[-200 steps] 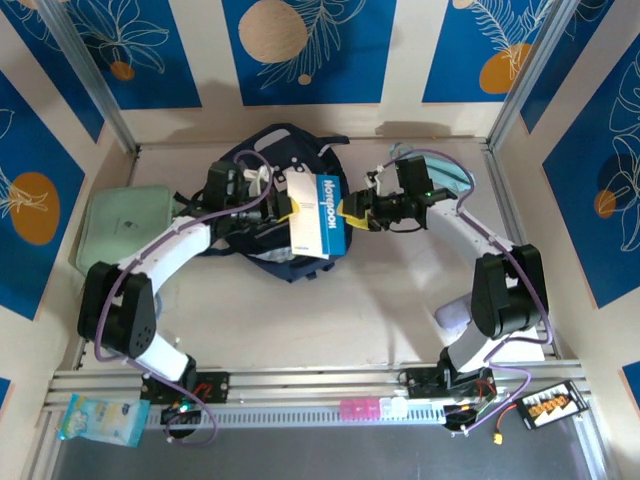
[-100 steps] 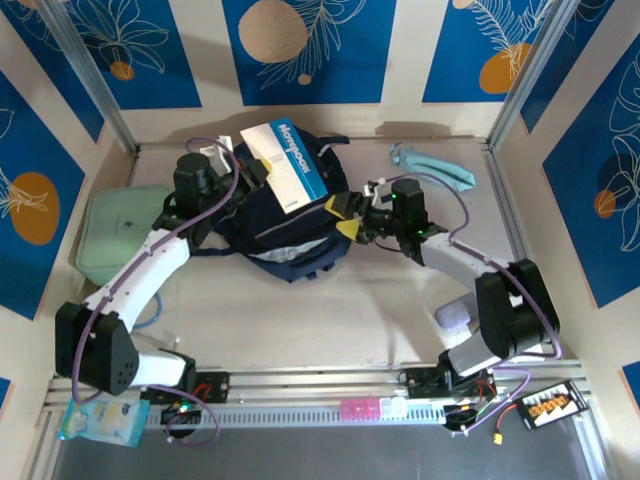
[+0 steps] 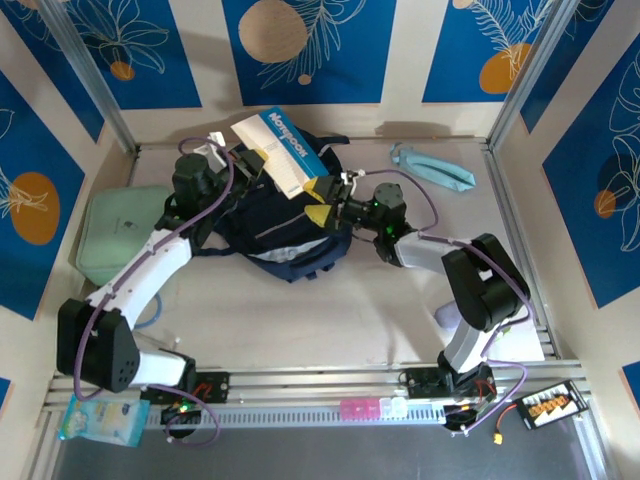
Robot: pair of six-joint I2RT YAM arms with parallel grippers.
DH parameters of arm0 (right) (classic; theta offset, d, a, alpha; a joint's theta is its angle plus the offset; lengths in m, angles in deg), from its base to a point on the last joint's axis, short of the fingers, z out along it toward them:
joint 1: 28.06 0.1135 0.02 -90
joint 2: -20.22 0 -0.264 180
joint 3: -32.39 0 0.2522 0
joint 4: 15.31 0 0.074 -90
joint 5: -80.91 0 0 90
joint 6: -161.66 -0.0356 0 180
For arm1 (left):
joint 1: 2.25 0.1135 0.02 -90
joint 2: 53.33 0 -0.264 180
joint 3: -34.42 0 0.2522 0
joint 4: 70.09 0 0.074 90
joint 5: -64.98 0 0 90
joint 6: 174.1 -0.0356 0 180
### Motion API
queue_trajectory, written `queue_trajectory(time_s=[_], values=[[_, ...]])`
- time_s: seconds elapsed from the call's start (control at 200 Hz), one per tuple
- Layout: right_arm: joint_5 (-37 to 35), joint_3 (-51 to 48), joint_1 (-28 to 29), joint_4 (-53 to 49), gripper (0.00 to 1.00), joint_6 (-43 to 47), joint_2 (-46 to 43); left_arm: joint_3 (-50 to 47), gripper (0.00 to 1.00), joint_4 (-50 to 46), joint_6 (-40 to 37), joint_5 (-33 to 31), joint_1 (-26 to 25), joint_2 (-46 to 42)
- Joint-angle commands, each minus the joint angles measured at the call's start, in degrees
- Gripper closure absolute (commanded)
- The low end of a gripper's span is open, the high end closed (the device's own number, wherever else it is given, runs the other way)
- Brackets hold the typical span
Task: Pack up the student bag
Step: Pick up the book from the middle-right of the table.
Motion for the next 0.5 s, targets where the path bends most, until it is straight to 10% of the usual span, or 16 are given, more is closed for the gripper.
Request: queue_trajectory(time_s=[0.0, 0.26, 0.495], values=[[-2.3, 2.1, 1.1, 5.9, 0.09, -2.4, 0.6, -0.8, 1.0, 4.2, 2.0, 0.1, -0.1, 0.5], [-4.4, 2.9, 1.8, 8.1, 0.15, -4.2, 2.6, -1.3, 1.0, 5.6, 2.8, 0.6, -0.1, 0.4], [-6.5, 7.4, 2.2, 14.8, 0.43, -6.6, 6.7, -2.2, 1.0, 6.5, 3.3, 0.7, -0.2, 0.3]])
